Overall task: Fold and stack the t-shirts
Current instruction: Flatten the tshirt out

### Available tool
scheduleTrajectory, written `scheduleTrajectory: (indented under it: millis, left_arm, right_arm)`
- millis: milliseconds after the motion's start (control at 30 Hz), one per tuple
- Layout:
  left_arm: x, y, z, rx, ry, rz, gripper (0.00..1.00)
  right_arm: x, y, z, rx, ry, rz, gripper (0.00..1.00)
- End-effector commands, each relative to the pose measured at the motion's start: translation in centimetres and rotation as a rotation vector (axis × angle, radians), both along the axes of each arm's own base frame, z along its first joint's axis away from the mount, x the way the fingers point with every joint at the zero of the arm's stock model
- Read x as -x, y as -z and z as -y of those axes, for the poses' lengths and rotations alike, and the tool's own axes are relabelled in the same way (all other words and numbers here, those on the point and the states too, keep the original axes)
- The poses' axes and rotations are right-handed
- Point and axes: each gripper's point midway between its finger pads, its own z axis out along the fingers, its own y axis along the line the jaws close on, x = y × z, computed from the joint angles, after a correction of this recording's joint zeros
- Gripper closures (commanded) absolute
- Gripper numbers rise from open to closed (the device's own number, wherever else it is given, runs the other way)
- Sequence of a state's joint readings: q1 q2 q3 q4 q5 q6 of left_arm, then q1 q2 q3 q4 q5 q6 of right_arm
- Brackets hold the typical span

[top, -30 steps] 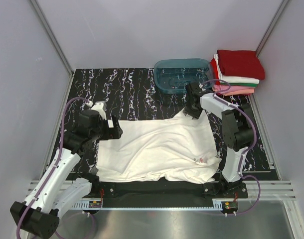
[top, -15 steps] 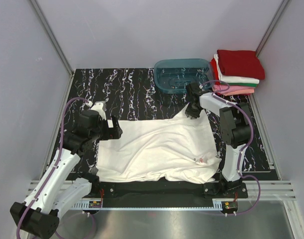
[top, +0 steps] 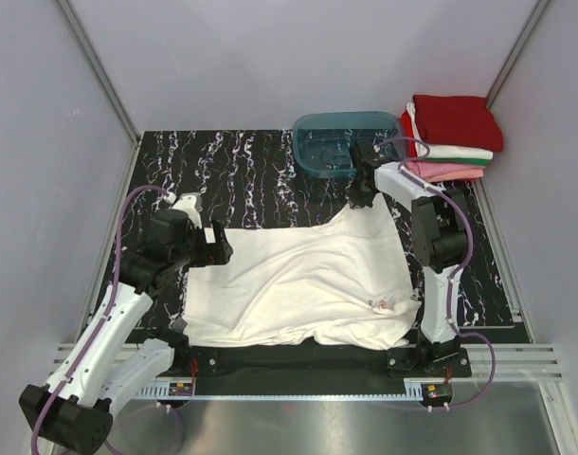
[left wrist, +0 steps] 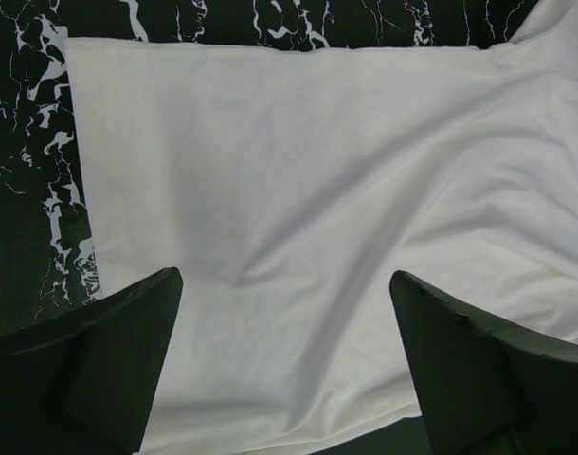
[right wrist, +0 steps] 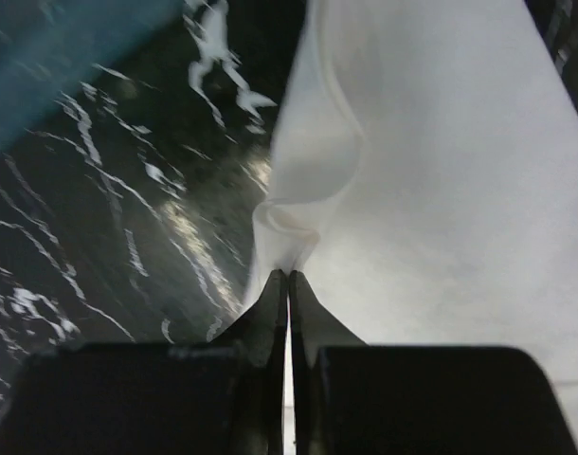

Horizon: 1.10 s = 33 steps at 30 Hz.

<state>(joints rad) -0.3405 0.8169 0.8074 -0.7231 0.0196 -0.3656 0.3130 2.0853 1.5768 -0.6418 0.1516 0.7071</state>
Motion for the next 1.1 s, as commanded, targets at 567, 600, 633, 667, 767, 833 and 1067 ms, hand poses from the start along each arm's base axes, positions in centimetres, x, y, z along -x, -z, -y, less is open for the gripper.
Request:
scheduleTrajectory:
  millis: [567,600,633,667,767,833,1067]
  left_arm:
    - [-1.3,0.0,-0.6,-0.027,-0.035,0.022,0.01]
    - [-1.3,0.1,-0.6,-0.030,-0.038,0.019,0.01]
    - [-1.4,0.2,-0.6,-0.031,-0.039,0.017,0.01]
    - [-1.5,0.2,-0.8,-0.031,-0.046,0.018,0.01]
    - [-1.6,0.5,-0.9,-0.039,-0.052,-0.002,0.01]
    - [-1.6,0.5,-0.9,-0.040,-0.054,-0.001,0.01]
    - [-1.6,0.1,-1.0,-0.034,-0.059,0.018,0.01]
  right_arm:
    - [-9.6,-10.3,-6.9,-0.251,-0.177,0.255,0.37]
    - [-9.4,-11.2,-6.8,-0.250,-0.190,0.270,0.35]
    - [-8.9,-12.8,-6.7,-0.254,-0.196,0.291,0.34]
    - [-8.5,-13.6,-6.6,-0.252,-0.204,0.304,0.32]
    - [-6.9,-15.3,-5.5,-0.230,-0.202,0.335,0.27]
    - [-5.3,-14.8,-4.8,-0.217,-0.192,0.318,0.27]
    - [-2.4,-8.2,-3.8,-0.168,-0.171,0.154,0.72]
